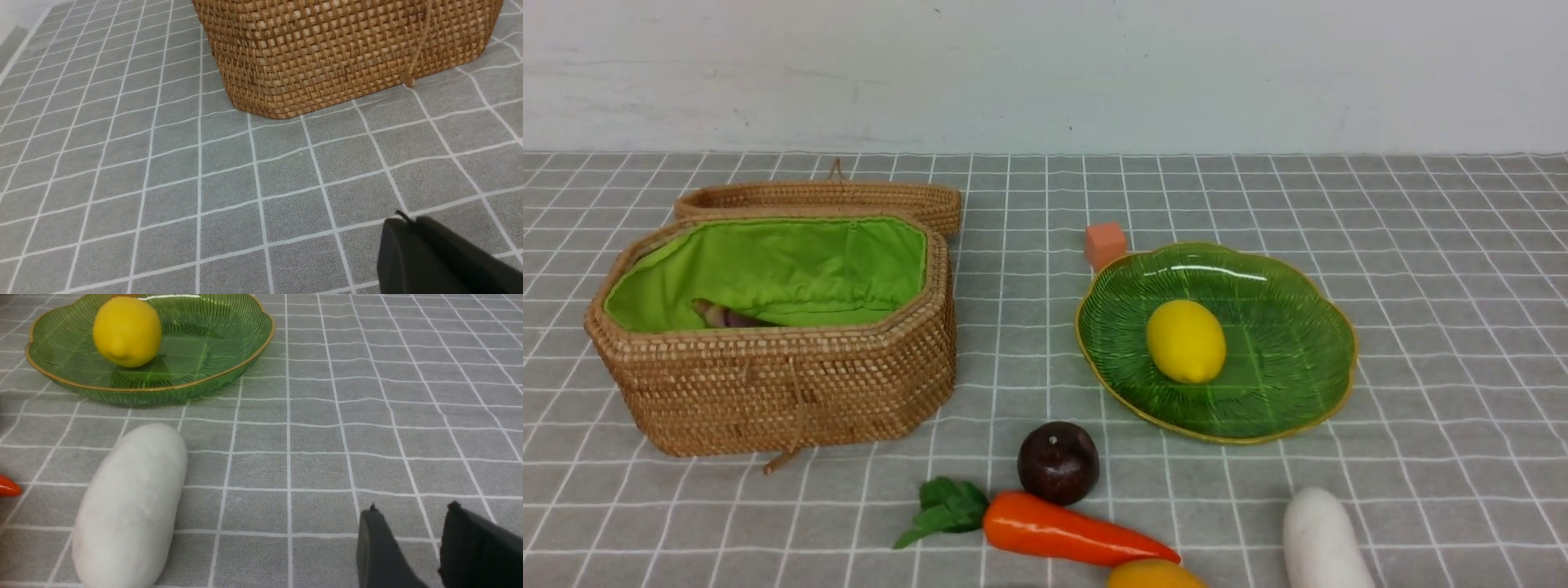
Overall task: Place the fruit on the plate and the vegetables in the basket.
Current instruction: Take a daikon with your right arm and place it on the basket on the left.
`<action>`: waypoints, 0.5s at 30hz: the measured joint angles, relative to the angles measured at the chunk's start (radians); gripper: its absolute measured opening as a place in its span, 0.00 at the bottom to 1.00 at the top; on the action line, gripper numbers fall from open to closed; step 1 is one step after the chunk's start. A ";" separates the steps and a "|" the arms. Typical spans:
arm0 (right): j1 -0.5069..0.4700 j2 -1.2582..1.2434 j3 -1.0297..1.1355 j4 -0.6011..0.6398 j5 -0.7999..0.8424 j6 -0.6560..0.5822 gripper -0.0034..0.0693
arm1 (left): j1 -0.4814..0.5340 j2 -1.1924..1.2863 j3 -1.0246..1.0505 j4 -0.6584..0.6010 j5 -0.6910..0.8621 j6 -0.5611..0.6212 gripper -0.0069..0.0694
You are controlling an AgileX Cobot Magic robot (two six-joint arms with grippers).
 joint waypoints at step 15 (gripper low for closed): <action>0.000 0.000 0.009 0.226 -0.646 0.257 0.38 | 0.000 0.000 0.000 0.003 0.000 0.000 0.13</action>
